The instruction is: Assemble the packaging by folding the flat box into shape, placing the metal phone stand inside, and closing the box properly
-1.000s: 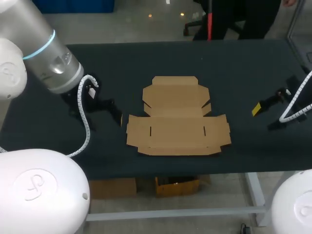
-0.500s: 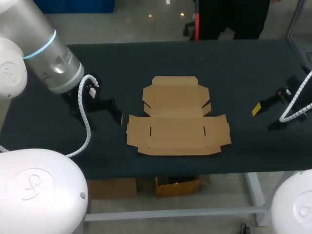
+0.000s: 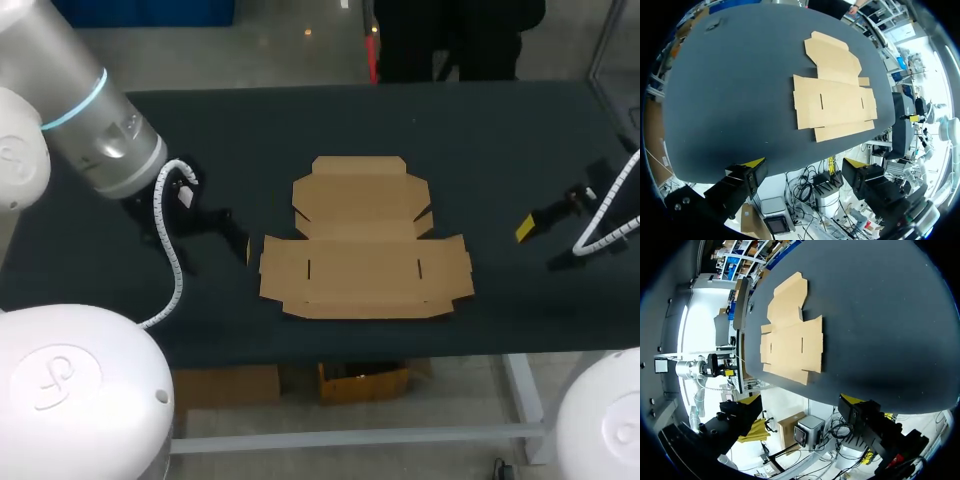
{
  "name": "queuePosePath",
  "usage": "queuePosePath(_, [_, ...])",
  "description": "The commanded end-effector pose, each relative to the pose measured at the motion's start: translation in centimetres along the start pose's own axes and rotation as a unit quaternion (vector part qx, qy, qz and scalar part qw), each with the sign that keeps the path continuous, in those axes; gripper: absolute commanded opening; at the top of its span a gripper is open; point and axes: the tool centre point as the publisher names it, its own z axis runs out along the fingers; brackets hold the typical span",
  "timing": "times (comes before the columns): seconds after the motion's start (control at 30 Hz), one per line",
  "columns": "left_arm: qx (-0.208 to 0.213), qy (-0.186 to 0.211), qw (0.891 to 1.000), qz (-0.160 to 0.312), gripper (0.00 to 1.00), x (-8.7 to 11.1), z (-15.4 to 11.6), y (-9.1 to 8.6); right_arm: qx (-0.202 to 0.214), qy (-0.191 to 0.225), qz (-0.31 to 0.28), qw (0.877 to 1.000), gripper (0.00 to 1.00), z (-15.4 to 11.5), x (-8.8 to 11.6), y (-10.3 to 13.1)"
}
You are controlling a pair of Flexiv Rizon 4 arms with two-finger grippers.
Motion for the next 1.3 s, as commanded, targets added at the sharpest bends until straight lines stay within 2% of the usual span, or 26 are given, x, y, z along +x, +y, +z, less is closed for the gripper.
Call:
queuePosePath(0.03, [0.01,0.001,1.0,0.002,1.0,-0.2,-0.3,1.1,-0.003,-0.004,0.005,1.0,1.0,-0.4,0.0,-0.8])
queuePosePath(0.23, [0.013,0.0,1.0,0.003,1.0,-0.6,-0.6,1.4,-0.003,-0.008,0.016,1.0,1.0,-0.5,-0.2,-1.1])
queuePosePath(0.3, [0.013,0.001,1.0,0.002,0.92,-0.7,-0.6,1.6,-0.003,-0.01,0.016,1.0,1.0,-0.4,-0.2,-1.2])
queuePosePath(0.37, [0.012,0.002,1.0,0.001,0.92,-0.7,-0.5,1.8,-0.002,-0.011,0.016,1.0,1.0,-0.2,-0.2,-1.3])
queuePosePath(0.4, [0.012,0.002,1.0,0.001,0.81,-0.7,-0.5,1.9,-0.002,-0.012,0.015,1.0,1.0,-0.1,-0.1,-1.3])
queuePosePath(0.43, [0.012,0.002,1.0,0.0,0.58,-0.7,-0.4,2.1,-0.001,-0.014,0.015,1.0,1.0,0.0,-0.1,-1.4])
queuePosePath(0.5, [0.012,-0.004,1.0,0.0,0.4,-0.5,-0.3,2.6,0.0,-0.016,0.014,1.0,1.0,0.2,-0.1,-1.5])
queuePosePath(0.53, [0.012,-0.005,1.0,-0.001,0.26,-0.5,-0.3,2.7,0.0,-0.018,0.014,1.0,1.0,0.2,0.0,-1.6])
queuePosePath(0.57, [0.012,-0.005,1.0,-0.001,0.17,-0.4,-0.3,2.9,0.0,-0.018,0.014,1.0,0.97,0.2,0.0,-1.6])
queuePosePath(0.6, [0.013,-0.007,1.0,-0.001,0.11,-0.4,-0.3,3.0,0.0,-0.018,0.013,1.0,0.88,0.2,0.0,-1.7])
queuePosePath(0.67, [0.014,-0.009,1.0,-0.006,0.0,-0.2,-0.2,3.3,-0.001,-0.02,0.012,1.0,0.46,0.3,0.1,-1.8])
queuePosePath(0.7, [0.014,-0.009,1.0,-0.005,0.0,-0.2,-0.2,3.5,-0.002,-0.02,0.012,1.0,0.33,0.3,0.1,-1.9])
queuePosePath(0.77, [0.018,-0.012,1.0,-0.005,0.0,0.0,-0.1,3.7,-0.004,-0.019,0.011,1.0,0.0,0.3,0.1,-2.1])
queuePosePath(0.97, [0.021,-0.018,1.0,-0.005,0.0,0.2,0.2,4.2,-0.006,-0.023,0.008,1.0,0.0,0.7,0.0,-2.8])
queuePosePath(1.3, [0.011,-0.007,1.0,0.002,0.0,0.4,1.8,4.2,0.003,-0.036,0.001,0.999,0.0,2.0,-0.5,-3.9])
